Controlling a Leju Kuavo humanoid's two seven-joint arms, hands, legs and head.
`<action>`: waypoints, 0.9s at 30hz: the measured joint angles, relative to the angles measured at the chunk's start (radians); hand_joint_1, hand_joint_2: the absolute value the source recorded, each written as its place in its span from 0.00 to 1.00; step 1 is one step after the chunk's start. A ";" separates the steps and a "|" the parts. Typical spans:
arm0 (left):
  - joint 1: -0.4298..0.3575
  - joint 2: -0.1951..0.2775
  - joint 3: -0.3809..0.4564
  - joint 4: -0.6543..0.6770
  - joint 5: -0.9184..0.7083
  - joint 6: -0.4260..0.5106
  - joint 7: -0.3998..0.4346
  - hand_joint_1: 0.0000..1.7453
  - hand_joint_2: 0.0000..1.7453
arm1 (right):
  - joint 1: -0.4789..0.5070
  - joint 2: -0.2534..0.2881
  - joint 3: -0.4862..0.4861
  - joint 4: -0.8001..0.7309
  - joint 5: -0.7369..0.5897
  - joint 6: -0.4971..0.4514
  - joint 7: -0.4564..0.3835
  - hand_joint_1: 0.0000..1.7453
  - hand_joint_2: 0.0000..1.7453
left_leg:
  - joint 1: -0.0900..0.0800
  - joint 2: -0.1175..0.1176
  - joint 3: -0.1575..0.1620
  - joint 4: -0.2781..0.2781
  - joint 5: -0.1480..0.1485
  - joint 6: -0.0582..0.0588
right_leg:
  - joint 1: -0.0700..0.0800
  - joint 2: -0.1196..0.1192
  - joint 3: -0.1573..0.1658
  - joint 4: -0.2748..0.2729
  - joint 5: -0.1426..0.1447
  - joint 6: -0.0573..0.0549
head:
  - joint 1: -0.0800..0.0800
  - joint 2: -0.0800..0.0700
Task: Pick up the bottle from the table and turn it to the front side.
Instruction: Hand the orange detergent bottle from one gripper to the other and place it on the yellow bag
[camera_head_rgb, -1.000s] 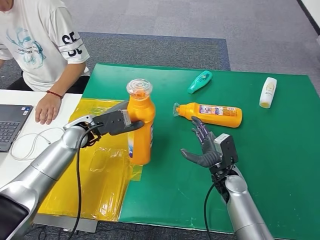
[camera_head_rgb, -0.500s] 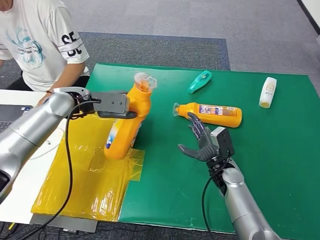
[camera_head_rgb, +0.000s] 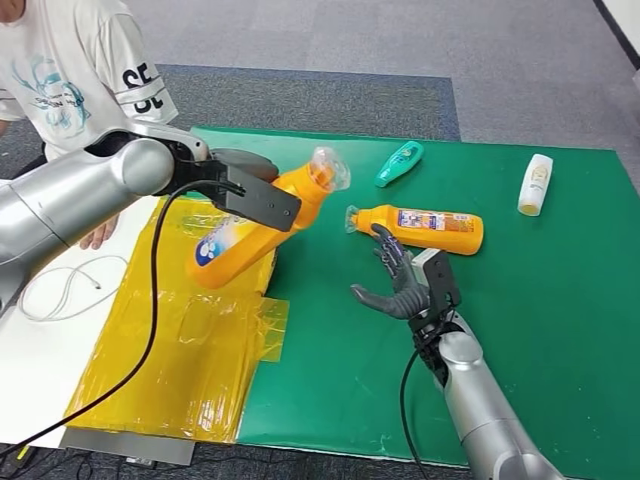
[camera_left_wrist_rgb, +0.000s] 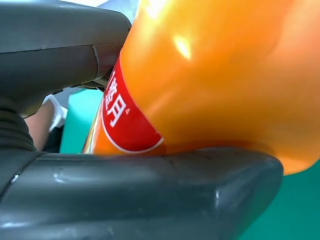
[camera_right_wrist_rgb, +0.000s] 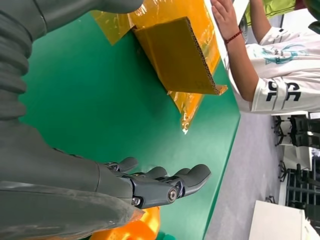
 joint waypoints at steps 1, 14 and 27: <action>-0.010 -0.003 -0.019 -0.002 -0.008 -0.005 0.007 1.00 0.00 | -0.001 0.000 0.000 0.000 0.002 -0.001 0.002 0.00 1.00 | 0.000 0.000 0.000 0.000 0.000 0.000 | 0.000 0.000 0.000 0.000 0.000 0.000 | 0.000 0.000; -0.036 -0.025 -0.151 -0.056 -0.256 -0.002 0.035 1.00 0.00 | -0.001 0.000 -0.004 -0.008 0.027 -0.017 0.021 0.00 1.00 | 0.000 0.000 0.000 0.000 0.000 0.000 | 0.000 0.000 0.000 0.000 0.000 0.000 | 0.000 0.000; -0.041 -0.047 -0.176 -0.089 -0.172 -0.049 -0.012 1.00 0.00 | -0.006 0.000 -0.022 -0.018 0.042 -0.013 0.022 0.00 1.00 | 0.000 0.000 0.000 0.000 0.000 0.000 | 0.000 0.000 0.000 0.000 0.000 0.000 | 0.000 0.000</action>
